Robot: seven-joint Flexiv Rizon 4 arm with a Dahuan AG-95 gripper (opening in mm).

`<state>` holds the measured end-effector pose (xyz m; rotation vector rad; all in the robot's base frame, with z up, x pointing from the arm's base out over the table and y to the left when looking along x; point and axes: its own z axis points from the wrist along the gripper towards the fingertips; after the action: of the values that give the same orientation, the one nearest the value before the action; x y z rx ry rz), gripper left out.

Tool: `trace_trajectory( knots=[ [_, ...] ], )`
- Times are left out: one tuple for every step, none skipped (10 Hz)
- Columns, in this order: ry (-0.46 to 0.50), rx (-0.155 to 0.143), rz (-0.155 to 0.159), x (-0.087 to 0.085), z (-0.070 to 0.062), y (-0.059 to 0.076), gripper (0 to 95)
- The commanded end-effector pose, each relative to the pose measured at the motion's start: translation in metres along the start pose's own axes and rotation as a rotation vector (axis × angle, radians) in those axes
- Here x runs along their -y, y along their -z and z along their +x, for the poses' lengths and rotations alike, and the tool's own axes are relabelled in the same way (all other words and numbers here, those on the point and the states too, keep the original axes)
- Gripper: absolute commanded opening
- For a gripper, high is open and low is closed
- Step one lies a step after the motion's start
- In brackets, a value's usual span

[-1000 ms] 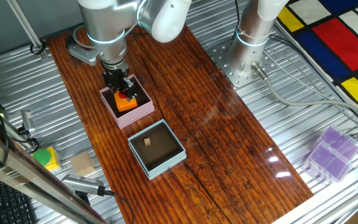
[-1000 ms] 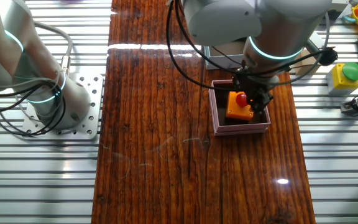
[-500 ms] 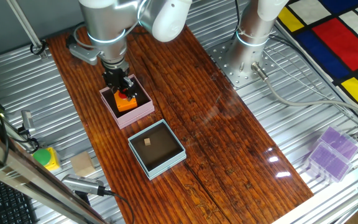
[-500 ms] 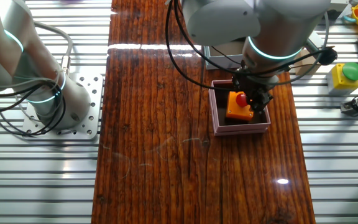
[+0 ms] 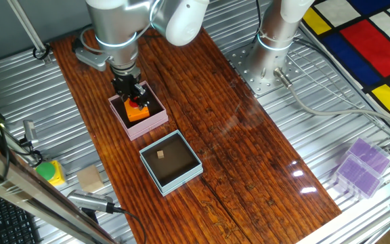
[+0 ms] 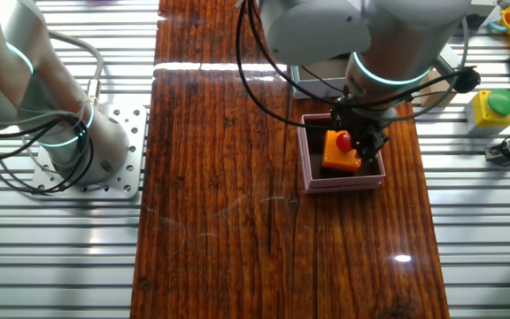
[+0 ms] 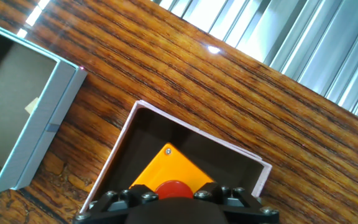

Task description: Move an object from one box to another

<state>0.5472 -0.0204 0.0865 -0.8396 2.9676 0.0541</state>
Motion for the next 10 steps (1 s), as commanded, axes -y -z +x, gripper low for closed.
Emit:
trace_trajectory(
  knots=[
    [0.0, 0.0, 0.0, 0.0, -0.0002, 0.0002, 57.0],
    [0.0, 0.0, 0.0, 0.0, -0.0002, 0.0002, 57.0],
    [0.0, 0.0, 0.0, 0.0, -0.0002, 0.0002, 57.0],
    [0.0, 0.0, 0.0, 0.0, -0.0002, 0.0002, 57.0],
    [0.0, 0.0, 0.0, 0.0, -0.0002, 0.0002, 57.0],
    [0.0, 0.0, 0.0, 0.0, -0.0002, 0.0002, 57.0],
    [0.0, 0.0, 0.0, 0.0, -0.0002, 0.0002, 57.0],
    [0.0, 0.0, 0.0, 0.0, -0.0002, 0.0002, 57.0],
    [-0.031, 0.006, 0.01, 0.0, 0.0003, -0.0066, 0.0],
    [-0.031, 0.006, 0.01, 0.0, 0.0003, -0.0066, 0.0]
  ],
)
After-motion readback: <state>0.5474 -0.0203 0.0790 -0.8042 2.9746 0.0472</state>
